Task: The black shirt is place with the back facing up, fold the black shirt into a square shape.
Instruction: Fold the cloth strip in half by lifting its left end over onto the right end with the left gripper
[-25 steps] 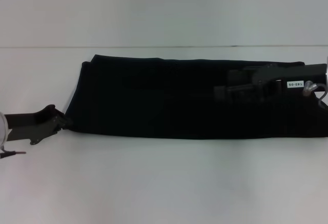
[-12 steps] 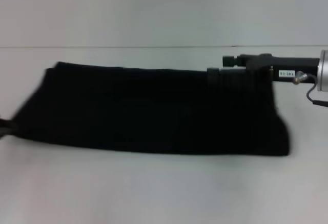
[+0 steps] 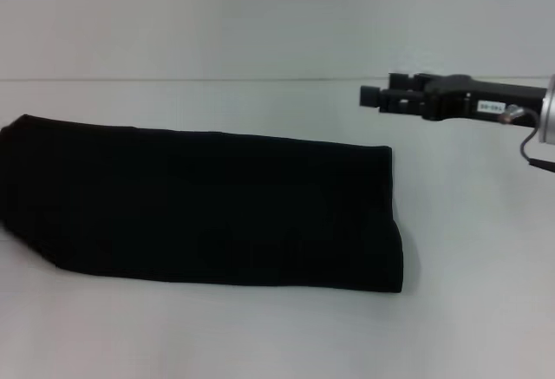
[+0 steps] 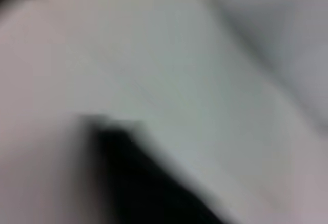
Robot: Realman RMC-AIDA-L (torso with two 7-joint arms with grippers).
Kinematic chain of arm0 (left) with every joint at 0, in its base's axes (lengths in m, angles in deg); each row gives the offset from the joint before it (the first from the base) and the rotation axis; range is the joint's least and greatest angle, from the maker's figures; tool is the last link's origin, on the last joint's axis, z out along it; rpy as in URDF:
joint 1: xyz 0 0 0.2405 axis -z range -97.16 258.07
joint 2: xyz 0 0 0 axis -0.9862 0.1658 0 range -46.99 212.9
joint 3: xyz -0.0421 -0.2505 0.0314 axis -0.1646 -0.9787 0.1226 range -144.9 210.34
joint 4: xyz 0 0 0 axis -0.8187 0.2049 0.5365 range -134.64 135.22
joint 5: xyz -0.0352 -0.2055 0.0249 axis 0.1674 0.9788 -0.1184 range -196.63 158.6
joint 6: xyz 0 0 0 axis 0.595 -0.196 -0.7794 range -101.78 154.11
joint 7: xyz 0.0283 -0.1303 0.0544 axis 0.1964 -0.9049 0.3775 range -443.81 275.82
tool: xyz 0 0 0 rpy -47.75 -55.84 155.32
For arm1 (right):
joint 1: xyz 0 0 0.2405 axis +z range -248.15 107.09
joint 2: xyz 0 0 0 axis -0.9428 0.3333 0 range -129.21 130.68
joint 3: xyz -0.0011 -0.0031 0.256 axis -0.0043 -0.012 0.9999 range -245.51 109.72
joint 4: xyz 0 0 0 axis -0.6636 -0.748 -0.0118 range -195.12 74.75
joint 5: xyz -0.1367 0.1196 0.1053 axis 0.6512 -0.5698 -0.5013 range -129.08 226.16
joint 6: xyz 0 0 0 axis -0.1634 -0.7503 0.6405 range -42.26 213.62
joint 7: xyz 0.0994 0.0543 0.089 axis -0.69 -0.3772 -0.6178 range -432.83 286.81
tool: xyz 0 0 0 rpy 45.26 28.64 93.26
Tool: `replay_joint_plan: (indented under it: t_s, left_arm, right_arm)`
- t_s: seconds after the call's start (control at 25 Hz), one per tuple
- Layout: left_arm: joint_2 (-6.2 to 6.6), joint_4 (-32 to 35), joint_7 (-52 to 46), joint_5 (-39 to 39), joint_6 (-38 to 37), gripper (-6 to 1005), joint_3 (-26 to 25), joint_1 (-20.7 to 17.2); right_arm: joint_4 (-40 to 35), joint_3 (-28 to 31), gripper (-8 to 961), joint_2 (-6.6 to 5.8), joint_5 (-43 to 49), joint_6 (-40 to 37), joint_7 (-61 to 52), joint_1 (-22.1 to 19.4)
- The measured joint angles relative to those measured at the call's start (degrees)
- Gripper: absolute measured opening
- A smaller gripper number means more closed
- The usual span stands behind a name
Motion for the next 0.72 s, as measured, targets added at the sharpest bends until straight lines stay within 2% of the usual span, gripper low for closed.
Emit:
replay_joint_plan:
  t_s: [0.04,0.08,0.12,0.2,0.24,0.32,0.36,0.4,0.44,0.48,0.52,0.56,0.64,0.72]
  left_arm:
    - [0.27,-1.98,1.32,5.71,-5.67,74,2.03,3.30]
    - [0.26,-2.51,1.48,6.49,-6.30,76,2.74,4.07]
    - [0.16,-3.99,1.89,8.65,-7.74,78,4.74,6.44]
    - [-0.68,-6.81,2.39,11.34,-8.35,82,9.14,10.41]
    - [-1.53,-8.24,2.72,12.42,-8.04,84,11.63,12.87]
    - [-3.97,-10.88,3.77,13.42,-6.63,87,16.26,17.61]
    - [-5.78,-12.44,4.61,13.57,-5.39,89,18.72,20.04]
    - [-7.01,-13.34,5.21,13.66,-4.20,91,20.14,21.62]
    - [-8.93,-14.86,6.06,13.74,-2.04,93,22.37,23.64]
    - [-10.47,-16.37,6.78,13.78,0.40,95,24.28,25.07]
    - [-11.48,-19.59,7.83,14.82,3.81,97,26.87,26.74]
    - [-11.86,-22.24,8.81,15.93,6.59,99,28.29,27.70]
    - [-11.78,-33.56,12.77,20.13,15.22,103,30.60,30.38]
    - [-11.88,-41.37,16.90,23.67,21.00,107,30.26,31.10]
  right_arm:
    - [-0.13,0.41,916,-0.14,-0.23,-0.14,0.04,-0.32]
    - [-0.27,0.87,916,-0.33,-0.54,-0.21,0.15,-0.75]
    - [-0.45,1.47,916,-0.70,-1.19,-0.40,0.35,-1.50]
    - [-0.66,1.99,916,-1.66,-2.69,-0.56,0.45,-2.87]
    - [-0.73,2.15,916,-2.34,-3.55,-0.71,0.45,-3.80]
    - [-0.75,2.25,916,-4.04,-5.38,-1.65,0.34,-5.63]
    - [-0.77,2.27,916,-4.67,-5.96,-2.14,0.31,-6.26]
    - [-0.80,2.44,916,-5.53,-6.52,-2.71,0.25,-7.14]
    - [-0.87,2.61,916,-6.28,-7.01,-3.33,0.21,-7.90]
    - [-1.12,3.14,916,-7.45,-7.38,-4.47,0.17,-9.14]
    - [-1.12,3.14,916,-7.45,-7.38,-4.47,0.17,-9.14]
    - [-1.25,3.39,916,-7.96,-7.41,-5.02,0.17,-9.66]
    - [-1.38,3.64,916,-8.81,-7.58,-6.25,0.35,-10.59]
    - [-1.58,3.66,916,-9.54,-7.63,-6.97,0.53,-11.16]
